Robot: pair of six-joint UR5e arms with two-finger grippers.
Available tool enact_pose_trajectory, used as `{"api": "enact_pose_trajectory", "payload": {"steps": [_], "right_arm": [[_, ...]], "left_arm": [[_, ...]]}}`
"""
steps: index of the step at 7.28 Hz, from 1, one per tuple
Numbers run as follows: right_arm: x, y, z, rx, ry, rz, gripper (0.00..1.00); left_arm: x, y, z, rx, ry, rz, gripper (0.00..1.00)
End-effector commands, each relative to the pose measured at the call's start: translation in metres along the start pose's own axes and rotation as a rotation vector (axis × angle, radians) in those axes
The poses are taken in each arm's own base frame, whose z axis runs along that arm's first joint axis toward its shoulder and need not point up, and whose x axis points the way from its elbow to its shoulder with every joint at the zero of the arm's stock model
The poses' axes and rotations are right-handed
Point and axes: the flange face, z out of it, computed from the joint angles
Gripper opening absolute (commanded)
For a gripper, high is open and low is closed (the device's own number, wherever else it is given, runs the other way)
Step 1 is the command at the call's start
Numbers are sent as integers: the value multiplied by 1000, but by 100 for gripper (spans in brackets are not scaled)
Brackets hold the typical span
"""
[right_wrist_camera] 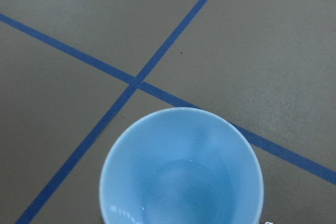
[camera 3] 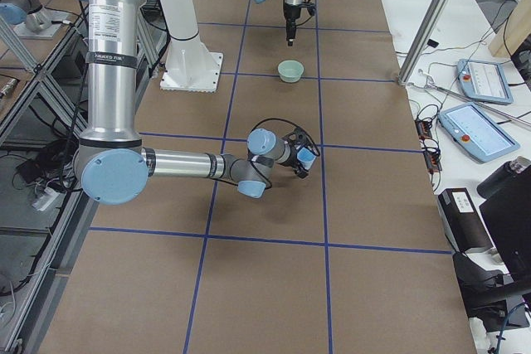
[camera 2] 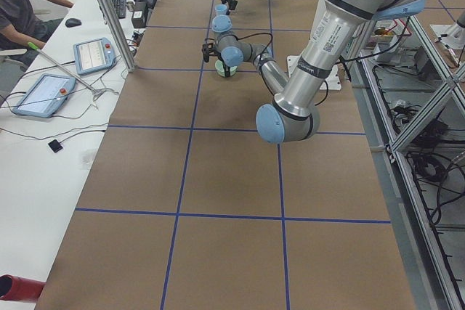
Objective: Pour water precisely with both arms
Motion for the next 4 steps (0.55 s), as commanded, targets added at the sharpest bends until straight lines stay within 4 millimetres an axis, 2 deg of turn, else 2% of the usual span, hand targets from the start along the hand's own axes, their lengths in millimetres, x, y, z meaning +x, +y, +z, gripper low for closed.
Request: {"api": "enact_pose_trajectory", "payload": {"steps": [1, 4], "right_arm": [[-3, -7, 3, 17, 3, -4, 99], [-4, -8, 4, 18, 1, -5, 98]], "left_arm": [[0, 0, 0, 0, 0, 0, 66], [-6, 0, 3, -2, -7, -4, 66]]}}
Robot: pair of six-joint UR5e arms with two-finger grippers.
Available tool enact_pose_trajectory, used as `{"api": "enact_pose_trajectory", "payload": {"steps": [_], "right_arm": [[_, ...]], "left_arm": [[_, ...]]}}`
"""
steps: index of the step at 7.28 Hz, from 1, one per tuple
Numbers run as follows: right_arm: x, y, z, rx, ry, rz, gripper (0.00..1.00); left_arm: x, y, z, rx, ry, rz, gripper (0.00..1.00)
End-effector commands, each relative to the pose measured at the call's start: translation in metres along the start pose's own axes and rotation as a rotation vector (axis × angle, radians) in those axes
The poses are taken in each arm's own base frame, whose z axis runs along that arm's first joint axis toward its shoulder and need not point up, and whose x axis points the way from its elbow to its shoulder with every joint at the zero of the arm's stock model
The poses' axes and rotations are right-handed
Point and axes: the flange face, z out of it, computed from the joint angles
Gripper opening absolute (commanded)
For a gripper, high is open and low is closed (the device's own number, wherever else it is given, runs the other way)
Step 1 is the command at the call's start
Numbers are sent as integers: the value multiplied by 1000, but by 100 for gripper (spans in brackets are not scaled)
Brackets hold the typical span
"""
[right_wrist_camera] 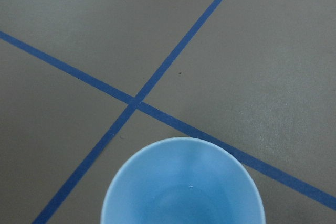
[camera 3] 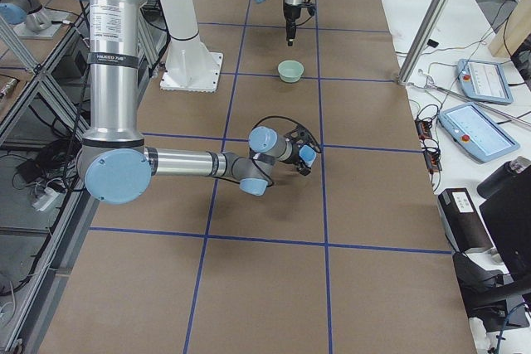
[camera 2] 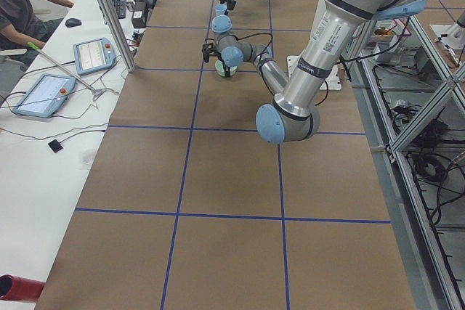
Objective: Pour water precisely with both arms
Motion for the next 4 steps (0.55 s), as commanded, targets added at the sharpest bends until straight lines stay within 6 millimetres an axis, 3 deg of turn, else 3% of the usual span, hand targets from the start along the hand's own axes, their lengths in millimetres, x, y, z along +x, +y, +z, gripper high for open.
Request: {"api": "enact_pose_trajectory", "payload": {"steps": [1, 4], "right_arm": [[-4, -5, 4, 6, -8, -4, 98], [-6, -9, 5, 12, -12, -15, 98]], "left_arm": [[-4, 0, 2, -1, -5, -3, 66], [-4, 0, 2, -1, -5, -3, 66]]}}
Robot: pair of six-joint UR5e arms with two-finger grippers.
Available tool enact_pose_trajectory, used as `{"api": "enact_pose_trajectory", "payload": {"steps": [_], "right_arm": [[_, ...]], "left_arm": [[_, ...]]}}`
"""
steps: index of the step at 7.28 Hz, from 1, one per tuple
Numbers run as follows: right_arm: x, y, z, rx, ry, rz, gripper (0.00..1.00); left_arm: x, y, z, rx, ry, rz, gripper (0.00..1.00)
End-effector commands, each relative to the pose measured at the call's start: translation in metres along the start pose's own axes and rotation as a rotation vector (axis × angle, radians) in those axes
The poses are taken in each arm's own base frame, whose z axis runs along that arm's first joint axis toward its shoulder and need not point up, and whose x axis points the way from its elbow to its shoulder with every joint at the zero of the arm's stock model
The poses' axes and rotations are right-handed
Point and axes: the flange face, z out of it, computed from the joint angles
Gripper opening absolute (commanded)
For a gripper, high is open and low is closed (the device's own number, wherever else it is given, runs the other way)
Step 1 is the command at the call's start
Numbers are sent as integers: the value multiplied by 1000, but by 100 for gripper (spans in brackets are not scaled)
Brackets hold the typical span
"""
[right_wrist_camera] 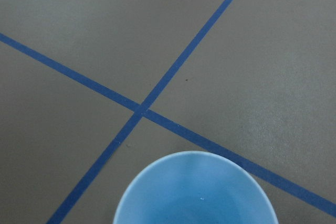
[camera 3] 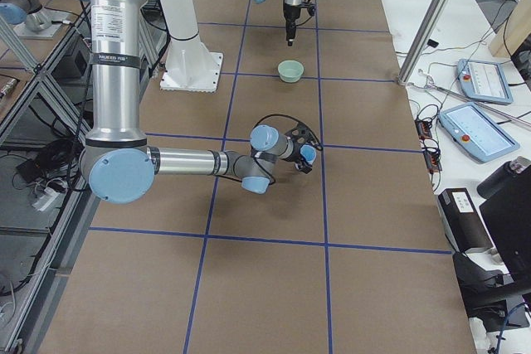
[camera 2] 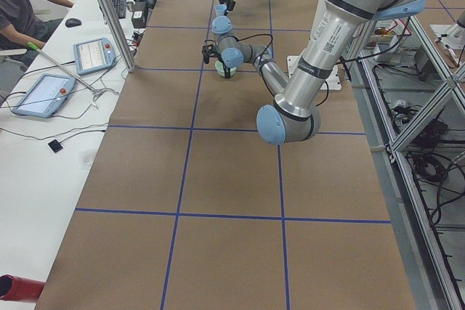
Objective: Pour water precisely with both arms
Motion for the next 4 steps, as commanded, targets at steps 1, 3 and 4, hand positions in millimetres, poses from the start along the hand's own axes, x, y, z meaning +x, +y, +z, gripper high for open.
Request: {"api": "enact_pose_trajectory", "payload": {"steps": [1, 3, 4], "right_arm": [[-1, -2, 0, 4, -3, -11, 98], [-2, -4, 1, 6, -4, -12, 97], [-2, -4, 1, 8, -4, -12, 96]], "left_arm": [[-1, 0, 0, 0, -1, -1, 66], [0, 0, 0, 0, 0, 0, 66], [-1, 0, 0, 0, -1, -1, 66]]}}
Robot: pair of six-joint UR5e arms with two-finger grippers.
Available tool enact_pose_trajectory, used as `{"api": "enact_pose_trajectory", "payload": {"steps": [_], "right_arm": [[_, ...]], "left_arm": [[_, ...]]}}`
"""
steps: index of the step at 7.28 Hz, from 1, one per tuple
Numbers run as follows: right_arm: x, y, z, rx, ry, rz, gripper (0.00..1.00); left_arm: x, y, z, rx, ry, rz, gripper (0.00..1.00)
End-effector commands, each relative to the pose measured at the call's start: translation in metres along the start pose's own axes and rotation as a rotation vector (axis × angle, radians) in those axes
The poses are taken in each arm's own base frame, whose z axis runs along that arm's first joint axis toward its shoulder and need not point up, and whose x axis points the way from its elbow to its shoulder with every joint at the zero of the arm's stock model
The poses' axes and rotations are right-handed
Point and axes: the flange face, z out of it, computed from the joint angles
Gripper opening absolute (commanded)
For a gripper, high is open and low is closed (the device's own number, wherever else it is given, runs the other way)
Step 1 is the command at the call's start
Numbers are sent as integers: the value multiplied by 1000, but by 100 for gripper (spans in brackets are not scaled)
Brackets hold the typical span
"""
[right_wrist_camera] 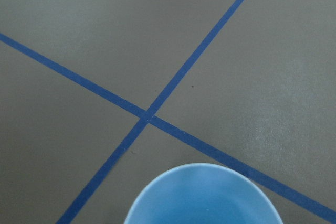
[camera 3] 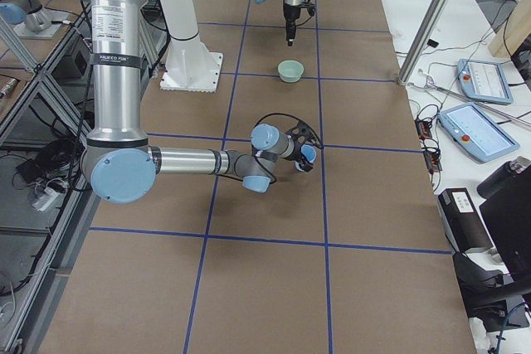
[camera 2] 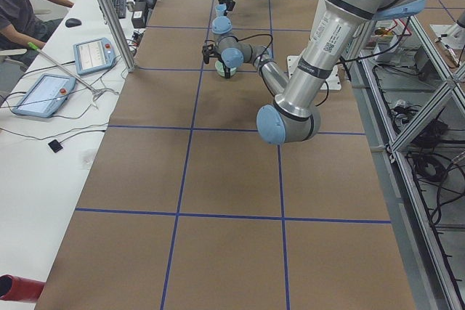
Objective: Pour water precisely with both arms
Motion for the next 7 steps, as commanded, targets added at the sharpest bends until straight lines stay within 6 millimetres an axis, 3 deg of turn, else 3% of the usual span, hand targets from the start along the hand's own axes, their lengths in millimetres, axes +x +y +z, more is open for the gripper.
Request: {"api": "enact_pose_trajectory", "payload": {"steps": [1, 3, 4, 5, 7], "right_arm": [[2, 3, -1, 19, -12, -7, 93], [5, 7, -1, 26, -15, -9, 85], [4, 6, -1, 28, -17, -10, 73], [2, 3, -2, 32, -22, -12, 48], [-10, -15, 2, 57, -43, -10, 15]], "left_arm": [[0, -1, -1, 1, 0, -1, 66], [-1, 0, 0, 0, -1, -1, 66], [0, 0, -2, 2, 3, 1, 66], [1, 0, -4, 2, 6, 2, 66], [2, 1, -8, 4, 14, 6, 66]]}}
